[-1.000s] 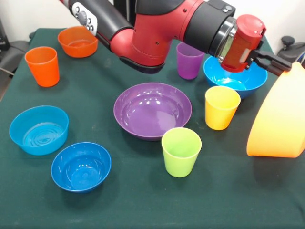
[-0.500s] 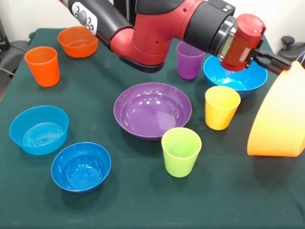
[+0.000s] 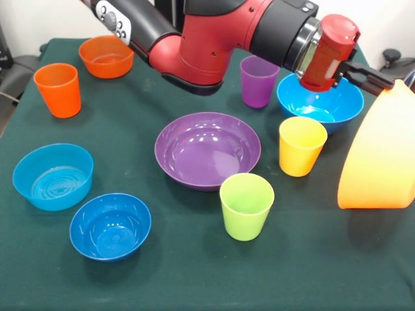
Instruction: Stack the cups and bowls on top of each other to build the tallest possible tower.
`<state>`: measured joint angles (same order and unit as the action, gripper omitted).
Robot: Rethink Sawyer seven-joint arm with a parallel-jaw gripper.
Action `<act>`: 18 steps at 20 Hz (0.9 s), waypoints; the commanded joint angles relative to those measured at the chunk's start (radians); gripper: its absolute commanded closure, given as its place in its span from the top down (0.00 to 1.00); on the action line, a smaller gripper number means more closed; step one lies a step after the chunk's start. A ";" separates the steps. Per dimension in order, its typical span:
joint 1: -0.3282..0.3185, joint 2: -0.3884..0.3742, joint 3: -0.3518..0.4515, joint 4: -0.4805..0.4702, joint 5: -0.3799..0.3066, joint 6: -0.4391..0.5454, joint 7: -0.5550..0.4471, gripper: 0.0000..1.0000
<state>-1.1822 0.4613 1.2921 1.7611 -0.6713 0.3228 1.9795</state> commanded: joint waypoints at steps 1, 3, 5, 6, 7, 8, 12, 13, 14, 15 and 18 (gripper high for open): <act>0.002 -0.013 -0.133 -0.068 -0.041 0.109 -0.256 0.00; -0.002 -0.014 -0.136 -0.064 -0.042 0.106 -0.255 0.00; -0.007 -0.016 -0.140 -0.058 -0.043 0.104 -0.255 0.00; -0.011 -0.017 -0.144 -0.055 -0.044 0.103 -0.255 0.00; -0.013 -0.017 -0.146 -0.053 -0.043 0.104 -0.256 0.00; -0.019 -0.016 -0.149 -0.051 -0.042 0.107 -0.260 0.00; -0.035 -0.008 -0.157 -0.046 -0.039 0.116 -0.274 0.00; -0.037 -0.007 -0.158 -0.045 -0.039 0.117 -0.276 0.00; -0.040 -0.008 -0.159 -0.044 -0.038 0.118 -0.276 0.00; -0.042 -0.009 -0.160 -0.042 -0.038 0.120 -0.276 0.00; -0.052 -0.005 -0.164 -0.044 -0.036 0.130 -0.291 0.00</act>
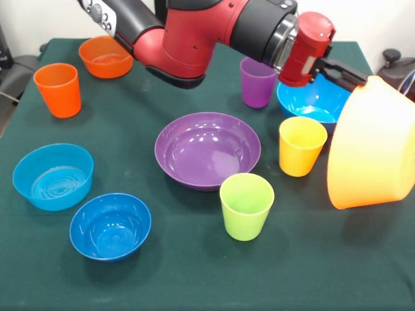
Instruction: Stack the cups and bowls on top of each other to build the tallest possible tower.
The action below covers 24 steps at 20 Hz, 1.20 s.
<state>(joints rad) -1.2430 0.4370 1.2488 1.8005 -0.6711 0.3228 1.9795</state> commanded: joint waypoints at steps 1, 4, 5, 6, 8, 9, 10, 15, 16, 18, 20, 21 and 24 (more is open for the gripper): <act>0.007 0.019 -0.122 -0.083 -0.035 0.132 -0.293 0.00; 0.001 0.015 -0.123 -0.084 -0.031 0.144 -0.299 0.00; 0.000 0.015 -0.124 -0.084 -0.031 0.145 -0.300 0.00; -0.003 0.014 -0.125 -0.085 -0.030 0.148 -0.303 0.00; -0.006 0.015 -0.126 -0.087 -0.030 0.155 -0.308 0.00; -0.007 0.016 -0.126 -0.089 -0.029 0.158 -0.312 0.00; -0.009 0.017 -0.127 -0.090 -0.029 0.162 -0.316 0.00; -0.021 0.015 -0.131 -0.090 -0.032 0.179 -0.320 0.00; -0.023 0.013 -0.132 -0.091 -0.031 0.186 -0.322 0.00; -0.027 0.012 -0.133 -0.093 -0.031 0.197 -0.326 0.00; -0.030 0.010 -0.134 -0.096 -0.034 0.202 -0.328 0.00; -0.030 0.009 -0.135 -0.096 -0.034 0.203 -0.328 0.00; -0.034 0.005 -0.139 -0.097 -0.038 0.209 -0.328 0.00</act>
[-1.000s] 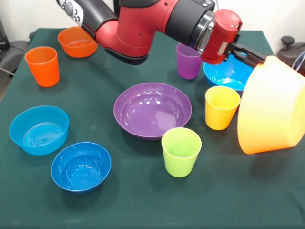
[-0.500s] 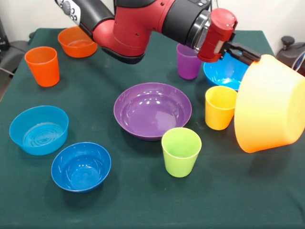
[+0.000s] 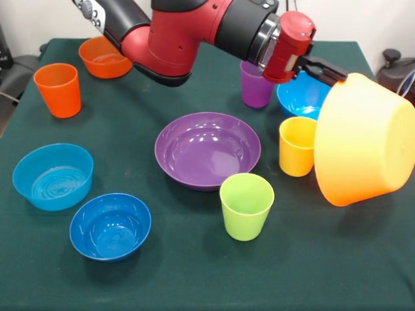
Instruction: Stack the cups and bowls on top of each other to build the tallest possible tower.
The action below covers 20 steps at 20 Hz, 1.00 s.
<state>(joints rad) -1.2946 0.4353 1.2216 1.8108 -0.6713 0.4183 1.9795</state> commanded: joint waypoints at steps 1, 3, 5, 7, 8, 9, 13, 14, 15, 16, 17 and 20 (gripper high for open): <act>0.017 0.006 -0.113 -0.108 -0.036 0.117 -0.330 0.00; 0.015 0.000 -0.116 -0.111 -0.033 0.128 -0.336 0.00; 0.012 -0.002 -0.119 -0.115 -0.031 0.137 -0.346 0.00; 0.010 -0.004 -0.121 -0.120 -0.030 0.146 -0.357 0.00; 0.010 -0.005 -0.123 -0.123 -0.030 0.149 -0.361 0.00; 0.009 -0.003 -0.124 -0.124 -0.030 0.150 -0.363 0.00; 0.003 -0.002 -0.128 -0.128 -0.034 0.156 -0.372 0.00; 0.001 -0.001 -0.128 -0.132 -0.033 0.163 -0.380 0.00; 0.000 0.000 -0.129 -0.135 -0.033 0.166 -0.384 0.00; 0.002 -0.004 -0.130 -0.140 -0.036 0.169 -0.391 0.00; 0.002 -0.005 -0.131 -0.143 -0.036 0.173 -0.395 0.00; 0.003 -0.014 -0.141 -0.147 -0.030 0.187 -0.395 0.00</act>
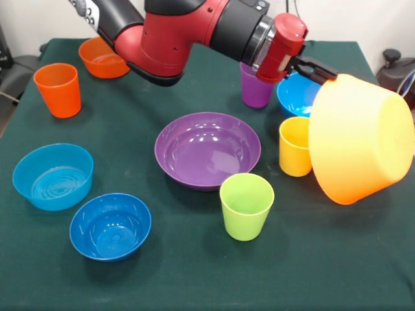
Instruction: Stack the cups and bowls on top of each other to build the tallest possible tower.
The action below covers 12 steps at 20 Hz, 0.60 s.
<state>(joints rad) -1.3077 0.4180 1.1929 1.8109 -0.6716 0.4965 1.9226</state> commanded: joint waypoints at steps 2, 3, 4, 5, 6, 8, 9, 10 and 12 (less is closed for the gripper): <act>0.015 -0.001 -0.118 -0.147 -0.022 0.119 -0.338 0.00; 0.013 -0.002 -0.120 -0.146 -0.021 0.118 -0.340 0.00; 0.011 -0.006 -0.123 -0.144 -0.020 0.117 -0.339 0.00; 0.010 -0.008 -0.125 -0.143 -0.019 0.117 -0.341 0.00; 0.009 -0.007 -0.125 -0.144 -0.016 0.121 -0.346 0.00; 0.007 -0.006 -0.129 -0.147 -0.011 0.127 -0.354 0.00; 0.005 -0.006 -0.130 -0.147 -0.009 0.128 -0.356 0.00; 0.004 -0.007 -0.131 -0.150 -0.008 0.130 -0.360 0.00; -0.001 -0.004 -0.134 -0.157 -0.007 0.137 -0.373 0.00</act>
<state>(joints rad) -1.3154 0.3979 1.1642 1.8106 -0.6718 0.5150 1.8878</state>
